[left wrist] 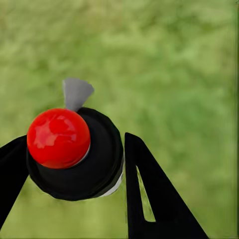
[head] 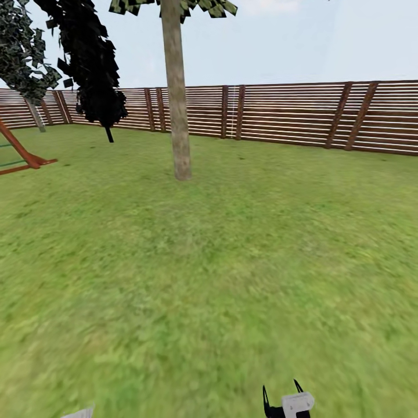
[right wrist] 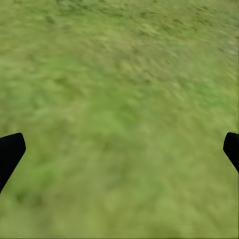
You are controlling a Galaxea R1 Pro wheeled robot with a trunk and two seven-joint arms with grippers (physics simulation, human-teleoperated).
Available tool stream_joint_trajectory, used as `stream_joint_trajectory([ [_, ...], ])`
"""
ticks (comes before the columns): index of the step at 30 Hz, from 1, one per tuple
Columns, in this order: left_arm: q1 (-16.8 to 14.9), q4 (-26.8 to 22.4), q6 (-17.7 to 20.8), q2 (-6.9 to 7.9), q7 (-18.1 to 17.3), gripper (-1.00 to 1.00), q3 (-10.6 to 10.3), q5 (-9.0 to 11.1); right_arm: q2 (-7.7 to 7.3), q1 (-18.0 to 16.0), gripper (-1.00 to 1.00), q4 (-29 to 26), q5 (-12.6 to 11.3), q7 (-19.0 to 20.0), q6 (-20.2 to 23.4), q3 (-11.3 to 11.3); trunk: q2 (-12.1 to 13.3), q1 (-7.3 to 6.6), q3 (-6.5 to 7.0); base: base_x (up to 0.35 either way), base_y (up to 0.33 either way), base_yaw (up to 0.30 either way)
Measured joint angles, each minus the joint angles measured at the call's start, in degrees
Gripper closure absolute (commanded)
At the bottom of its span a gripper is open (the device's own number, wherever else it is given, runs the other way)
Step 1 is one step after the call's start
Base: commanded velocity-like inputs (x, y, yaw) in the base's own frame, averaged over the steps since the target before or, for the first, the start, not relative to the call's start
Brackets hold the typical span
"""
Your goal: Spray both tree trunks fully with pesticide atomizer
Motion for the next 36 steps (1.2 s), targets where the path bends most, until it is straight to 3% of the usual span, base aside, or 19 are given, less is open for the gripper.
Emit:
stream_joint_trajectory([
  [11,0.0,0.0,0.14,0.0,-0.01,1.0,-0.01,0.0,0.3,0.0,-1.0,-0.37,0.1,0.02,-0.25,0.08,0.0,0.0,0.0,0.339,0.0,0.0],
  [17,0.0,0.0,0.05,0.0,-0.01,1.0,-0.02,0.04,0.62,0.0,-1.0,-5.58,-0.04,0.06,-0.34,0.09,0.0,0.0,0.0,0.339,0.0,0.0],
  [36,0.01,-0.01,0.14,0.0,-0.06,1.0,-0.08,0.0,0.59,0.0,-1.0,-2.89,0.12,0.1,-0.26,0.08,0.0,0.0,-0.99,0.339,0.0,0.148],
])
